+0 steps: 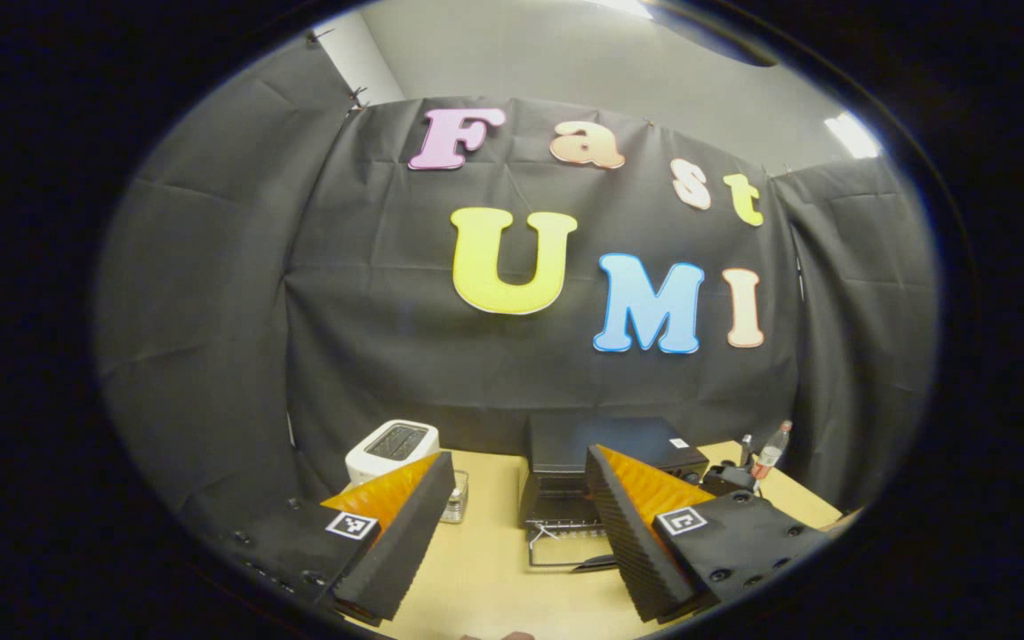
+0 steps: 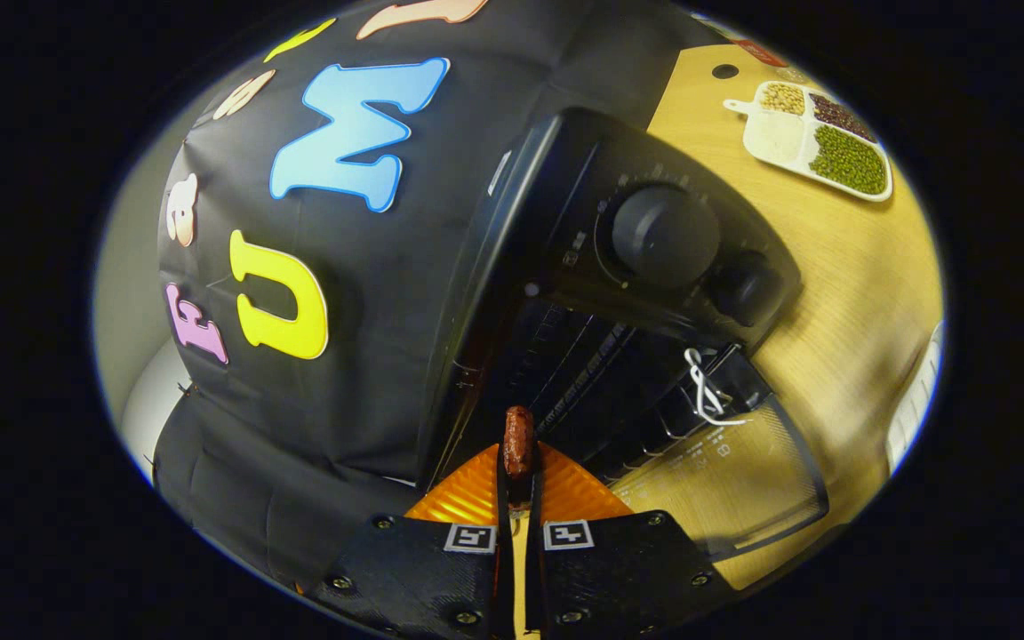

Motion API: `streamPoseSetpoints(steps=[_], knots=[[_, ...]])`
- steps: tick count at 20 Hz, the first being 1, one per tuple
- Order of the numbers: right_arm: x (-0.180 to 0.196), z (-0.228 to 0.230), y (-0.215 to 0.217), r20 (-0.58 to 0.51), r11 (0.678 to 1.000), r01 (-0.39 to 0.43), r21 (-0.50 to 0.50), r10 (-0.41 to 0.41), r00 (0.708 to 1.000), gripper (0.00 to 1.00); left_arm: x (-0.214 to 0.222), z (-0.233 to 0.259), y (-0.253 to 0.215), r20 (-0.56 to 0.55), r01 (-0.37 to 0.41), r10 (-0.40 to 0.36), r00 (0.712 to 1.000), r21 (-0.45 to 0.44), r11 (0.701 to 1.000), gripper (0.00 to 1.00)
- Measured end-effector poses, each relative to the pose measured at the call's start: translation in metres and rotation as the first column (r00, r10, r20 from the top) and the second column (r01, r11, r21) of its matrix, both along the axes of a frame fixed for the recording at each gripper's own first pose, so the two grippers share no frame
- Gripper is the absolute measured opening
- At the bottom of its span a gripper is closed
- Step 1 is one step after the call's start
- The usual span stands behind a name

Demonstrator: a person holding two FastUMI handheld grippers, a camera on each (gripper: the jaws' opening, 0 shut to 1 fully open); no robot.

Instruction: Open the electric oven with the left hand, put the food in, and close the electric oven.

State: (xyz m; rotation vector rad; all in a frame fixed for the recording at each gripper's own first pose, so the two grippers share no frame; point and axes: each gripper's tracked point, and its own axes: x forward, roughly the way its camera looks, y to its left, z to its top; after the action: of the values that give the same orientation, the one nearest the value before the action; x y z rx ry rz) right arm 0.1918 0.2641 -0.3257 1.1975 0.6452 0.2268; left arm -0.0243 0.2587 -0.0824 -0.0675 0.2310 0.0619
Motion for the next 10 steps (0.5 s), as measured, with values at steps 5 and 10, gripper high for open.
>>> streamPoseSetpoints(steps=[5,10], knots=[[0.023,-0.015,0.007,-0.025,0.994,0.102,0.038,-0.101,0.995,0.05,0.001,-0.005,0.022,-0.009,-0.018,0.018,1.000,0.004,1.000,0.98],[0.033,-0.026,0.018,-0.027,0.989,0.143,0.028,-0.142,0.990,0.05,0.000,-0.012,0.037,-0.021,-0.033,0.032,0.999,-0.010,0.999,0.98]])
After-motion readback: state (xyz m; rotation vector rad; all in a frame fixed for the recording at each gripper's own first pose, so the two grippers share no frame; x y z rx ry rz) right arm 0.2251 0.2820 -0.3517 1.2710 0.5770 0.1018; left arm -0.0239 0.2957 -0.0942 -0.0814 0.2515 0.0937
